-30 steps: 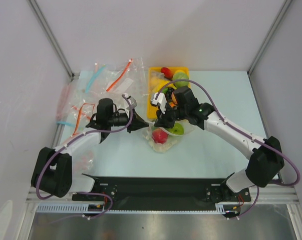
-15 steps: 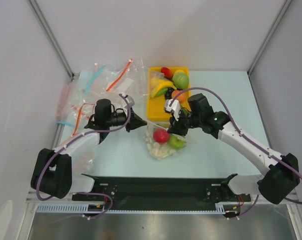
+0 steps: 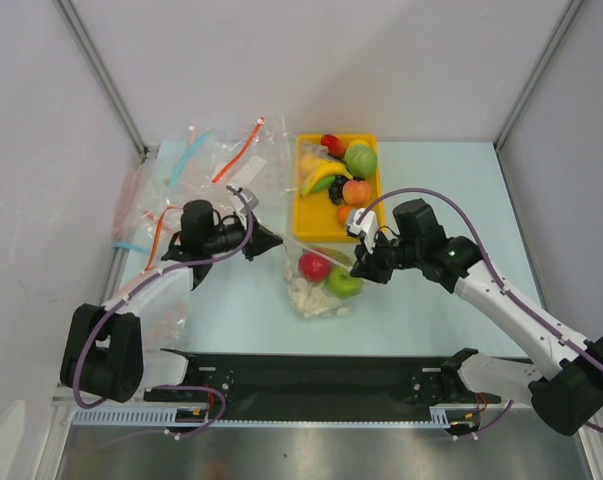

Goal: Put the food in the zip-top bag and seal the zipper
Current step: Zip the zipper food storage bag at the center of the board.

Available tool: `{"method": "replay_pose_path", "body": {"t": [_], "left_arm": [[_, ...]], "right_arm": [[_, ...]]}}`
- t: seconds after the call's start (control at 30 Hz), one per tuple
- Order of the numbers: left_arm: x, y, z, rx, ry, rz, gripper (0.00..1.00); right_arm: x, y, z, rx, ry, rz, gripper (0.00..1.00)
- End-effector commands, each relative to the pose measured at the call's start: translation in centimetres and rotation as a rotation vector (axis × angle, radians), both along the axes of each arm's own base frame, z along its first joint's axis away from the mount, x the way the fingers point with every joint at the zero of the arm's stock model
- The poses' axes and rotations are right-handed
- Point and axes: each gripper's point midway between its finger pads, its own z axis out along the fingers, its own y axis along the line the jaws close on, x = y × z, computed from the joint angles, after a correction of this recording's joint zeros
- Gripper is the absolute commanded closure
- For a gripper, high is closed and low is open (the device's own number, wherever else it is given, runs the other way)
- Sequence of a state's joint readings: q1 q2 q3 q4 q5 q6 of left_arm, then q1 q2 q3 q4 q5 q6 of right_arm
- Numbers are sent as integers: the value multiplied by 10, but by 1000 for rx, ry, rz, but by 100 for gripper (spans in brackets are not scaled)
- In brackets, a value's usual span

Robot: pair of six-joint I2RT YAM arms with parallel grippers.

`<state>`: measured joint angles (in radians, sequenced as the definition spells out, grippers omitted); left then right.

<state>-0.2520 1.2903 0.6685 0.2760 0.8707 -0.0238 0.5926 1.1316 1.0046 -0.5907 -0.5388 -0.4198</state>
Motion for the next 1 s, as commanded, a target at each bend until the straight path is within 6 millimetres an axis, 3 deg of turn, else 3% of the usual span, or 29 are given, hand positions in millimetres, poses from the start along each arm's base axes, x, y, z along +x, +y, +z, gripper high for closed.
{"method": "replay_pose_path", "body": {"t": [0.0, 0.3, 0.67, 0.87, 0.97], "left_arm": [[30, 29, 16, 17, -76, 179, 100], [43, 45, 20, 30, -68, 263, 100], [40, 39, 24, 6, -57, 228, 100], [43, 32, 39, -30, -61, 214, 100], [53, 32, 54, -47, -65, 243, 100]], "right_arm": [[-17, -18, -5, -38, 57, -25, 99], [-27, -30, -5, -51, 67, -54, 100], [-39, -48, -9, -52, 58, -110, 100], [-15, -41, -3, -15, 40, -180, 100], [10, -37, 7, 33, 30, -237, 100]]}}
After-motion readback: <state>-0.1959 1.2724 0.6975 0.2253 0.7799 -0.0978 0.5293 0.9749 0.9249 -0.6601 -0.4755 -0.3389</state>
